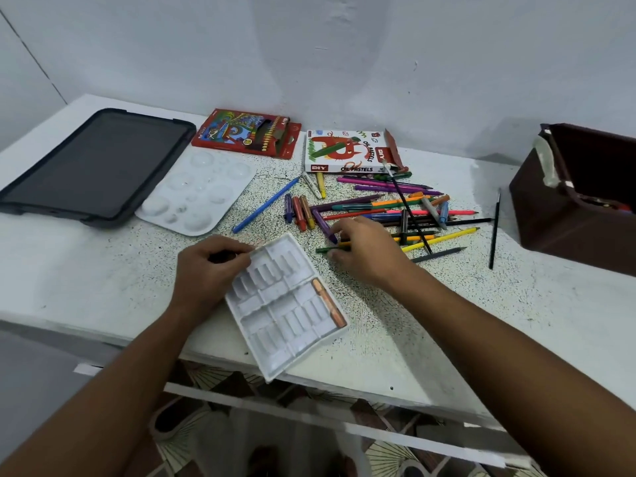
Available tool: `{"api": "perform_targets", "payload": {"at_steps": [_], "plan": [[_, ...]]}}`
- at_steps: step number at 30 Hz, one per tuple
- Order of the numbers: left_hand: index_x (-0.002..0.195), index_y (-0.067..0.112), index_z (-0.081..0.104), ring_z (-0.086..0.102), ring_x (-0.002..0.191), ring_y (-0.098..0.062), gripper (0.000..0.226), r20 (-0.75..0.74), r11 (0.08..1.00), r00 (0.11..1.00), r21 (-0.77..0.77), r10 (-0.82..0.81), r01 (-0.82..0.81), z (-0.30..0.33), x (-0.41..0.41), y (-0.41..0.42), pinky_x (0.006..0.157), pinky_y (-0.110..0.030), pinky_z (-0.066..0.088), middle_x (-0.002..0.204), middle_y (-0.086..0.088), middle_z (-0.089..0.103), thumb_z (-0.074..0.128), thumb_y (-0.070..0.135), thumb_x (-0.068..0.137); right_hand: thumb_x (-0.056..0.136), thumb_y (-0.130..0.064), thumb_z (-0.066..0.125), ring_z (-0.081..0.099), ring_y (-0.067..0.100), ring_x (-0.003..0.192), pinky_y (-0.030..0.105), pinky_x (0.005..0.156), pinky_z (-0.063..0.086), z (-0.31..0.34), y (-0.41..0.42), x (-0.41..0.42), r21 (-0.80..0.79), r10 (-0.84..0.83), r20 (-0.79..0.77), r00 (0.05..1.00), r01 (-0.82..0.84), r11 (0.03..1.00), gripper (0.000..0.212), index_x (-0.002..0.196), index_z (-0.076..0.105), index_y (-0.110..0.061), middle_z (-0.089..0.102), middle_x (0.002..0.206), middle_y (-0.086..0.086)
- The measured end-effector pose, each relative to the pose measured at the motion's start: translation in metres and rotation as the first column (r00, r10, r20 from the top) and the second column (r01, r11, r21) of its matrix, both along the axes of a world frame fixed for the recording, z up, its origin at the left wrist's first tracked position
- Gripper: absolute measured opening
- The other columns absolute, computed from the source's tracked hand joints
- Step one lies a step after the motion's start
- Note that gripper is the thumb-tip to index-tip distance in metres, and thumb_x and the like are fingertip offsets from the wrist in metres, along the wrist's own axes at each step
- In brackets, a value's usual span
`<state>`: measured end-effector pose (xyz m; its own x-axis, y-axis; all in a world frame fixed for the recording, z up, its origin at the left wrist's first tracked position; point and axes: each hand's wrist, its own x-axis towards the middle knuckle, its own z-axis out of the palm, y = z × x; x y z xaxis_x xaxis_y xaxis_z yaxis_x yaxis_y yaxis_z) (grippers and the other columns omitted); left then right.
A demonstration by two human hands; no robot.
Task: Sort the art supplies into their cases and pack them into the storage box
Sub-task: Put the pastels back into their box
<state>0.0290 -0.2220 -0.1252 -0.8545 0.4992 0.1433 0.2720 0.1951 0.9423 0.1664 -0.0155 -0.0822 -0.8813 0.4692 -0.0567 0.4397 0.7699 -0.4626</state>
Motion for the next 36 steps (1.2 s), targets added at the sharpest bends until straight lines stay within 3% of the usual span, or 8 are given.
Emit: {"api": "perform_targets", "payload": {"at_steps": [2,6,11,16,24,29,32,36], "plan": [[0.082,0.018,0.078,0.066,0.075,-0.011,0.024,0.016,1.0,1.0,0.01,0.017,-0.017,-0.002,-0.004,-0.002,0.071,-0.025,0.051,0.08,-0.001,0.073,0.072,-0.004,0.074,0.087,-0.031,0.067,0.052,0.022,0.103,0.036,0.086,0.047,-0.004,0.001,-0.011,0.092,0.054,0.082,0.995,-0.062,0.994,0.034,0.118,0.057,-0.021,0.051,0.115,0.004],[0.081,0.022,0.077,0.067,0.075,-0.013,0.021,-0.021,1.0,0.999,-0.002,0.027,-0.027,-0.003,-0.004,0.004,0.07,-0.024,0.052,0.078,0.002,0.073,0.072,0.005,0.07,0.093,-0.026,0.058,0.049,0.024,0.106,0.034,0.079,0.045,-0.012,0.008,-0.012,0.215,0.087,0.027,0.996,-0.091,0.972,0.016,0.107,0.064,-0.023,0.054,0.113,0.003],[0.086,0.017,0.078,0.066,0.072,-0.011,0.021,-0.142,0.999,0.99,-0.052,-0.006,-0.002,-0.002,-0.005,0.018,0.07,-0.024,0.052,0.08,0.004,0.073,0.067,0.015,0.069,0.09,-0.026,0.063,0.048,0.023,0.11,0.04,0.089,0.047,-0.014,0.023,-0.009,0.133,0.049,0.021,0.999,-0.051,0.99,0.012,0.102,0.063,-0.023,0.055,0.113,0.002],[0.09,0.022,0.077,0.066,0.076,-0.007,0.022,-0.173,0.994,0.984,-0.104,-0.043,0.025,-0.004,-0.01,0.022,0.073,-0.023,0.053,0.082,0.003,0.073,0.068,0.018,0.07,0.09,-0.044,0.059,0.055,0.02,0.099,0.039,0.084,0.05,-0.014,0.018,-0.027,0.089,-0.059,-0.072,0.996,0.065,0.994,0.035,0.114,0.056,-0.018,0.061,0.11,0.0],[0.093,0.016,0.076,0.065,0.077,-0.01,0.026,-0.164,0.994,0.985,-0.098,-0.057,0.042,-0.003,-0.011,0.017,0.075,-0.014,0.05,0.087,-0.003,0.072,0.067,0.017,0.068,0.092,-0.026,0.061,0.062,0.023,0.086,0.042,0.077,0.054,-0.019,0.012,-0.045,0.049,-0.13,-0.04,0.991,0.132,0.99,0.023,0.11,0.066,-0.014,0.068,0.101,0.006],[0.09,0.012,0.077,0.064,0.074,-0.01,0.017,-0.237,0.993,0.971,-0.119,-0.03,0.002,-0.008,-0.015,0.019,0.071,-0.014,0.049,0.085,-0.006,0.07,0.075,0.003,0.076,0.094,-0.018,0.056,0.046,0.023,0.104,0.037,0.083,0.041,-0.006,0.015,-0.018,0.123,0.051,-0.178,0.983,-0.029,0.992,0.02,0.111,0.067,-0.018,0.059,0.109,0.003],[0.094,0.015,0.077,0.065,0.08,-0.016,0.018,-0.25,0.993,0.967,-0.113,-0.042,0.014,-0.01,-0.015,0.02,0.075,-0.027,0.052,0.087,-0.002,0.072,0.076,0.005,0.079,0.087,-0.002,0.063,0.056,0.025,0.098,0.037,0.079,0.052,0.002,0.009,0.007,0.23,0.289,-0.28,0.916,-0.228,0.946,0.019,0.102,0.071,-0.011,0.06,0.109,0.009],[0.095,0.018,0.077,0.063,0.081,-0.013,0.018,-0.253,0.996,0.967,-0.09,-0.013,-0.01,-0.011,-0.014,0.022,0.075,-0.029,0.051,0.088,0.002,0.071,0.077,0.009,0.079,0.076,0.002,0.072,0.06,0.03,0.101,0.037,0.075,0.054,-0.008,0.007,0.032,0.31,0.527,-0.13,0.84,-0.471,0.826,0.031,0.105,0.071,-0.01,0.061,0.115,0.013]]}}
